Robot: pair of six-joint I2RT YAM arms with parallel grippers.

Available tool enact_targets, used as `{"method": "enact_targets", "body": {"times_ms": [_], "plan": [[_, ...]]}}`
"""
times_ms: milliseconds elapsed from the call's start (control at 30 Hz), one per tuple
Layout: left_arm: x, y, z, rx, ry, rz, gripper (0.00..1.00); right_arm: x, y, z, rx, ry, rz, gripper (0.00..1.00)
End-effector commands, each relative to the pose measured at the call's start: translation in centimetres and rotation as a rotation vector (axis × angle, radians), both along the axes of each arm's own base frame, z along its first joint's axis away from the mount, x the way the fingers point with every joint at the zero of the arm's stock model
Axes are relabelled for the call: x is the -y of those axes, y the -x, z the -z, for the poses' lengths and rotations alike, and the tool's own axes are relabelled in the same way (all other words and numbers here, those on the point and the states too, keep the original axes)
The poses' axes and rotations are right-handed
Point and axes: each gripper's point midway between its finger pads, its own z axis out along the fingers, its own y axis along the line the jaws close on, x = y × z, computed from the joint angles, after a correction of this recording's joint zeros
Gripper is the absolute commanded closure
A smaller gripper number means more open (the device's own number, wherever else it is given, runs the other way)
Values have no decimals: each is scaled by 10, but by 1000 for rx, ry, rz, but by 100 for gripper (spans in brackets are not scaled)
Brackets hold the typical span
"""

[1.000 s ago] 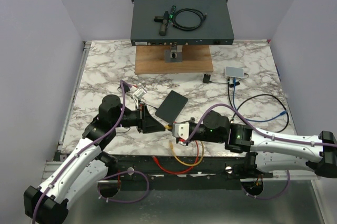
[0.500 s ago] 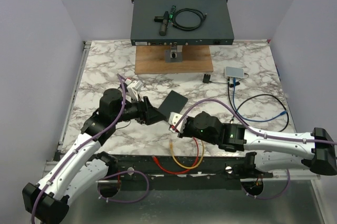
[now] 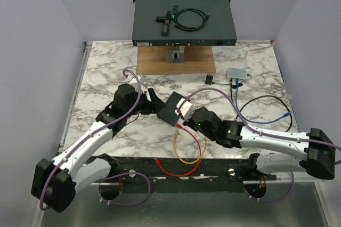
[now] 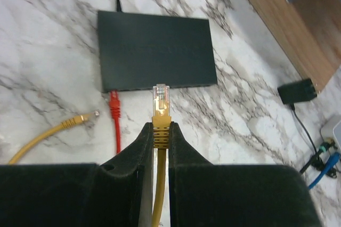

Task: Insert the plug into the switch port
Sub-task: Insert the connector into the switch port.

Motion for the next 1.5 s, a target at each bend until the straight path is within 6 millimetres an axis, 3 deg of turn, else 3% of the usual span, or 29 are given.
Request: {"method": "enact_targets", "body": {"times_ms": [0, 200, 500, 900, 1267, 1467], "plan": [[1, -40, 5, 67, -25, -93, 33, 30, -17, 35, -87, 26, 135, 99], [13, -69, 22, 60, -76, -82, 33, 42, -22, 71, -142, 41, 141, 99], [30, -99, 53, 39, -158, -21, 39, 32, -24, 107, -189, 21, 103, 99], [26, -107, 97, -66, -201, 2, 44, 18, -41, 116, -190, 55, 62, 99], [27, -106, 106, -95, -187, 25, 47, -5, -53, 117, -187, 68, 7, 99], [29, -104, 111, -115, -182, 41, 50, -8, -54, 119, -191, 66, 1, 99]]}}
